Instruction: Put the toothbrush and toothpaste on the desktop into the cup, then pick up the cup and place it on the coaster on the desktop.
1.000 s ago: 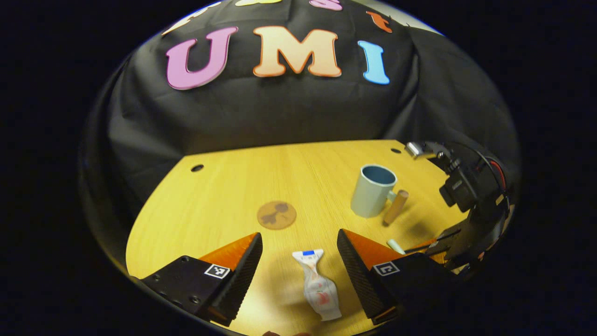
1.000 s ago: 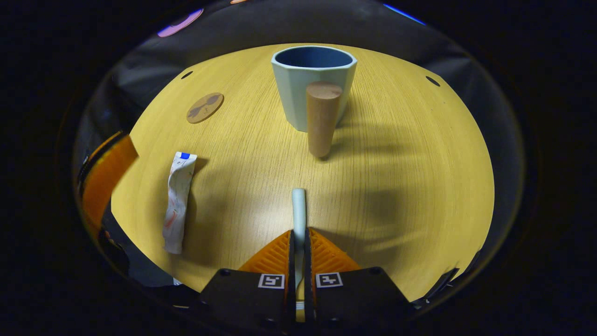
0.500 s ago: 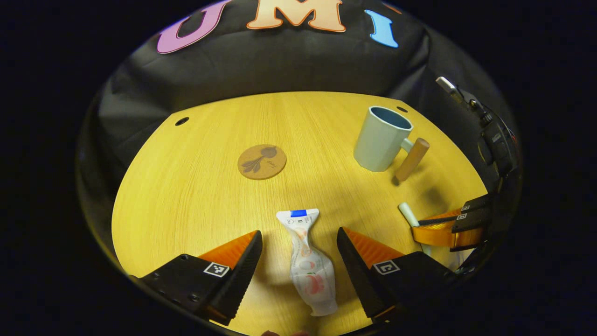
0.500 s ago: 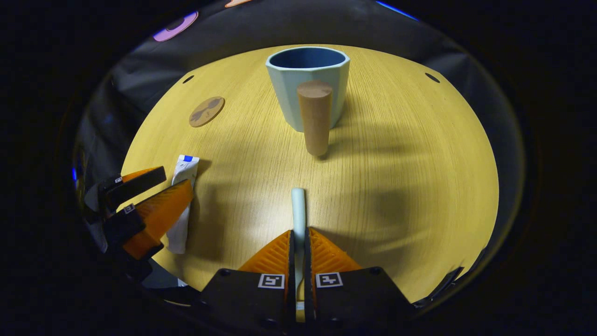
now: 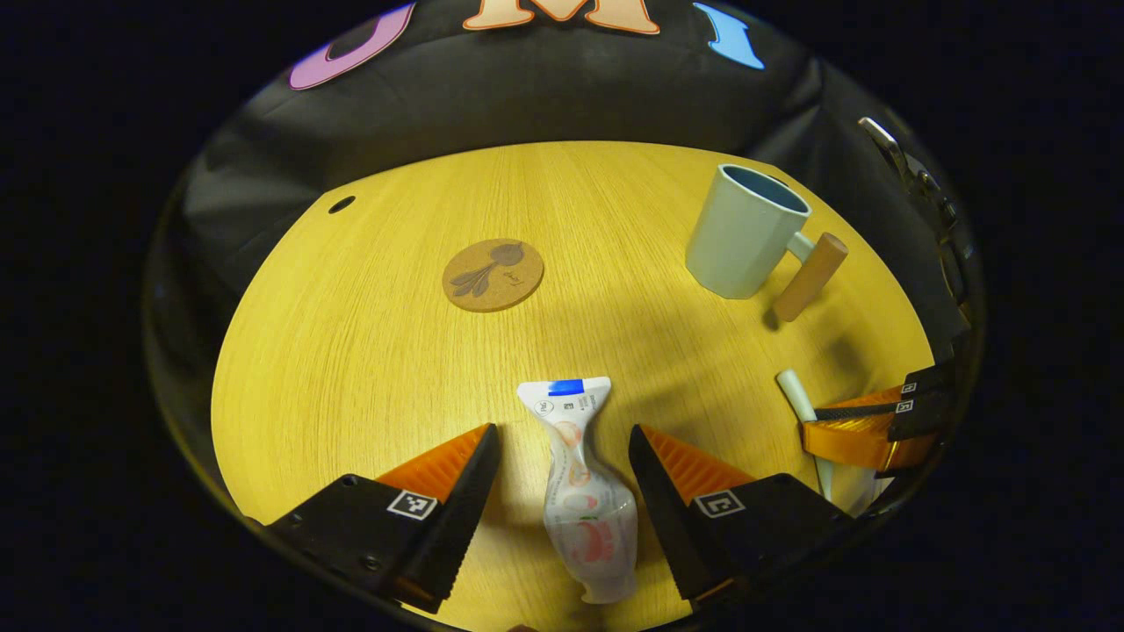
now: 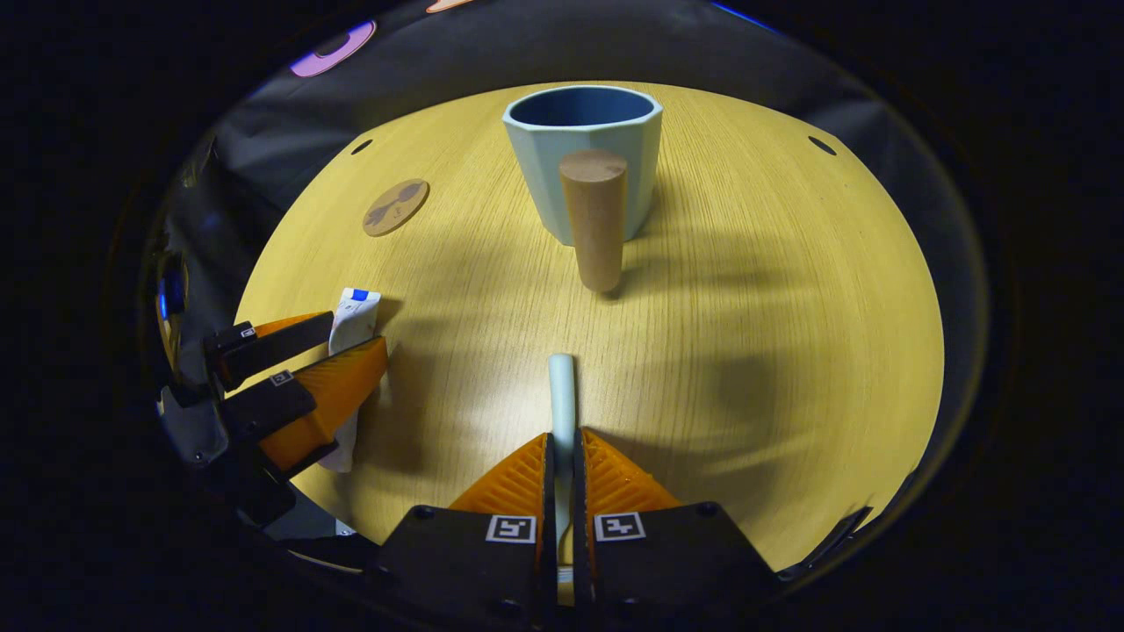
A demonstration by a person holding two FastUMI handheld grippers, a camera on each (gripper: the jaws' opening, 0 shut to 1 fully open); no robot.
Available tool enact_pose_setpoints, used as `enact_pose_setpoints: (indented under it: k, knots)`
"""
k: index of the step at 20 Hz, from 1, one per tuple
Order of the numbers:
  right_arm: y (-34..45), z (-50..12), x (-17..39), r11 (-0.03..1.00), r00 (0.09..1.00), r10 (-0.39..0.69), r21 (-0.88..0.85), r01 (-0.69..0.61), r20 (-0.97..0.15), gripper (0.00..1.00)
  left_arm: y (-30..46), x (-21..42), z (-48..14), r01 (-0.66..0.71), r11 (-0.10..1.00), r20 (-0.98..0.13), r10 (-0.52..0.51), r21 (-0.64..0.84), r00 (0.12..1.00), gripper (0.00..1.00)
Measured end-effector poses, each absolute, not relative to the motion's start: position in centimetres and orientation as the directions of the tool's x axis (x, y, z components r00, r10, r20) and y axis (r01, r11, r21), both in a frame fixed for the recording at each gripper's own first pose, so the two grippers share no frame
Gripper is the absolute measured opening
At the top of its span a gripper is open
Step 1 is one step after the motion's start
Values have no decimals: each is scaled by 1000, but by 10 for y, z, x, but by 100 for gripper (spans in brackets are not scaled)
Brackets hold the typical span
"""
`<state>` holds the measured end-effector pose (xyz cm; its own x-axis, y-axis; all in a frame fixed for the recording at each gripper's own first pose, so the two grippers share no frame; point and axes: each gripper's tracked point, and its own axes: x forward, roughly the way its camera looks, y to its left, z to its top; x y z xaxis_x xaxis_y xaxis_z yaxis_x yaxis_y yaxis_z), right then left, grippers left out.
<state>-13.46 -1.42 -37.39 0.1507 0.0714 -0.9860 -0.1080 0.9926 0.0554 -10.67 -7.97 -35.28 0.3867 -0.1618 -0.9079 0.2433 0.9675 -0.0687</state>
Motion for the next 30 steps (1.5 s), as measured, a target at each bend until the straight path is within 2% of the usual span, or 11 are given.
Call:
enact_pose_setpoints:
  k: [2, 4, 5, 7, 8, 9, 10, 11, 17, 21, 30]
  knots:
    - [-14, -374, -135, 992, 151, 73, 56, -113, -986, 10, -82, -105, -354, 254, 965, -917, -162, -69, 364, 88]
    - [-14, -374, -134, 992, 151, 74, 57, -115, -986, 10, -86, -103, -354, 271, 960, -915, -175, -76, 363, 79]
    - [-14, -374, -134, 992, 151, 76, 59, -116, -986, 10, -86, -103, -353, 268, 960, -915, -175, -77, 363, 64]
    - [-14, -374, -134, 991, 150, 81, 64, -118, -985, 10, -86, -101, -353, 265, 961, -911, -182, -84, 370, 60]
    - [-13, -374, -134, 990, 149, 86, 68, -121, -985, 10, -85, -100, -354, 252, 963, -907, -185, -91, 379, 52]
    - [-13, -373, -135, 990, 147, 88, 70, -122, -985, 10, -84, -100, -353, 245, 965, -905, -185, -94, 383, 36]
    - [-14, -372, -136, 990, 146, 90, 72, -123, -985, 10, -84, -100, -352, 236, 967, -901, -188, -100, 391, 34]
    - [-13, -372, -136, 990, 146, 91, 73, -124, -985, 10, -84, -99, -352, 228, 968, -899, -189, -104, 394, 19]
    - [-14, -374, -133, 984, 173, 82, 53, -169, -981, 10, -87, -99, -350, 204, 967, -875, -230, -155, 426, 4]
    - [-9, -371, -133, 979, 214, 87, 44, -199, -973, 10, -89, -108, -342, 181, 963, -862, -262, -202, 433, 3]
    - [11, -335, -127, 966, 319, 163, 85, -244, -934, 10, -94, -103, -291, 199, 946, -762, -325, -256, 560, 0]
